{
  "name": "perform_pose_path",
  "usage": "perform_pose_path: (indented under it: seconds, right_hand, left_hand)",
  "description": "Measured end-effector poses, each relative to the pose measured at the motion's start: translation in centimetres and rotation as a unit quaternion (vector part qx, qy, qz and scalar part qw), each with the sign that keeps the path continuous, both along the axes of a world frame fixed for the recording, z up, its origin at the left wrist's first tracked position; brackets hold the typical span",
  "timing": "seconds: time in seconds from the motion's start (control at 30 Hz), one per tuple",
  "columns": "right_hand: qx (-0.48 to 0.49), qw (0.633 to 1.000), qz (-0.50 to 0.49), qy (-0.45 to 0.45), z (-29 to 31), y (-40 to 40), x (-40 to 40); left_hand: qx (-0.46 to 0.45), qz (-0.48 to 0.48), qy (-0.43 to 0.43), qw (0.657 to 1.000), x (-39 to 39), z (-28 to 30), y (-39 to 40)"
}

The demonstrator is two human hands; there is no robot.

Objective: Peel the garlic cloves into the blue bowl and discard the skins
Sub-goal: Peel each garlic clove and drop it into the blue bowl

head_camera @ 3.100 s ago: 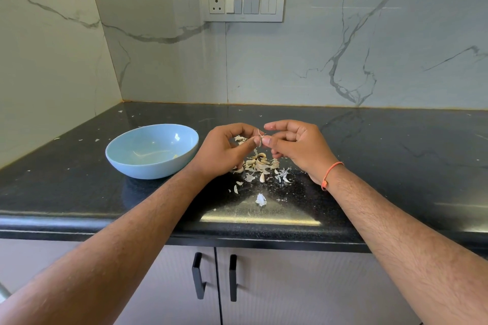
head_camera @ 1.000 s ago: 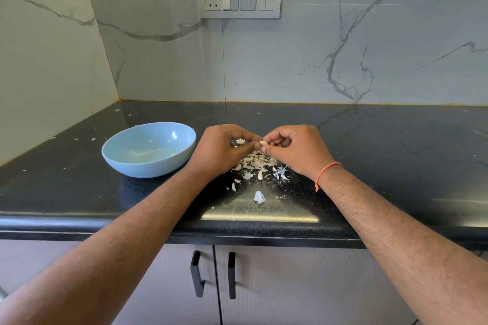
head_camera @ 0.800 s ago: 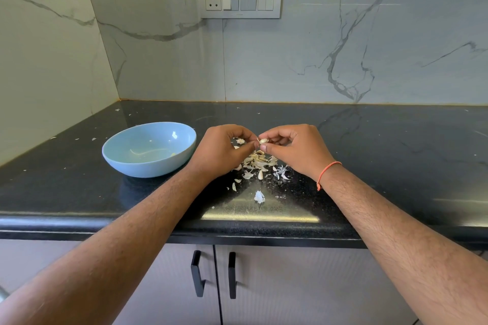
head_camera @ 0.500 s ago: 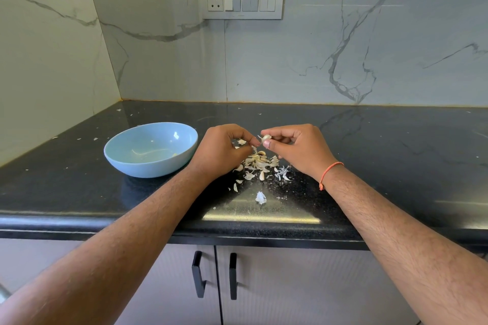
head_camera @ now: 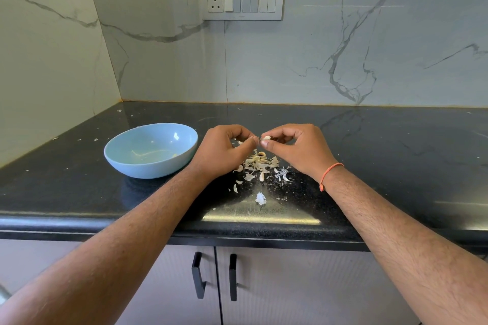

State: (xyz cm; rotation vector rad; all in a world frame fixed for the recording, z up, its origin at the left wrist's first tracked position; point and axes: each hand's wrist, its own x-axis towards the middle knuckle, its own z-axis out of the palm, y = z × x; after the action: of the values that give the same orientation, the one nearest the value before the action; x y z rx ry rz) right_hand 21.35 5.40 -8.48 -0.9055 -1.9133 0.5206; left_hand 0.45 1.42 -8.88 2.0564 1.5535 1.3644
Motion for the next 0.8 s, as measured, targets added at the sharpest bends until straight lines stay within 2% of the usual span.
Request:
perform_pose_path:
  seconds: [0.17, 0.37, 0.6, 0.8]
  right_hand:
    - [0.005, 1.000, -0.020, -0.020, -0.04, -0.28, -0.05]
    - [0.013, 0.998, -0.041, -0.038, 0.04, -0.37, -0.15]
    - [0.019, 0.998, -0.046, -0.042, 0.22, -0.75, 0.02]
    - [0.020, 0.998, -0.046, -0.041, 0.12, -0.50, 0.03]
  left_hand:
    - [-0.008, 0.018, -0.022, 1.000, 0.08, -0.02, 0.03]
    - [-0.001, -0.056, -0.029, 0.998, -0.18, -0.25, 0.07]
    - [0.013, 0.024, -0.013, 1.000, -0.12, -0.29, 0.14]
    - [0.001, 0.019, 0.018, 1.000, -0.15, -0.24, 0.28]
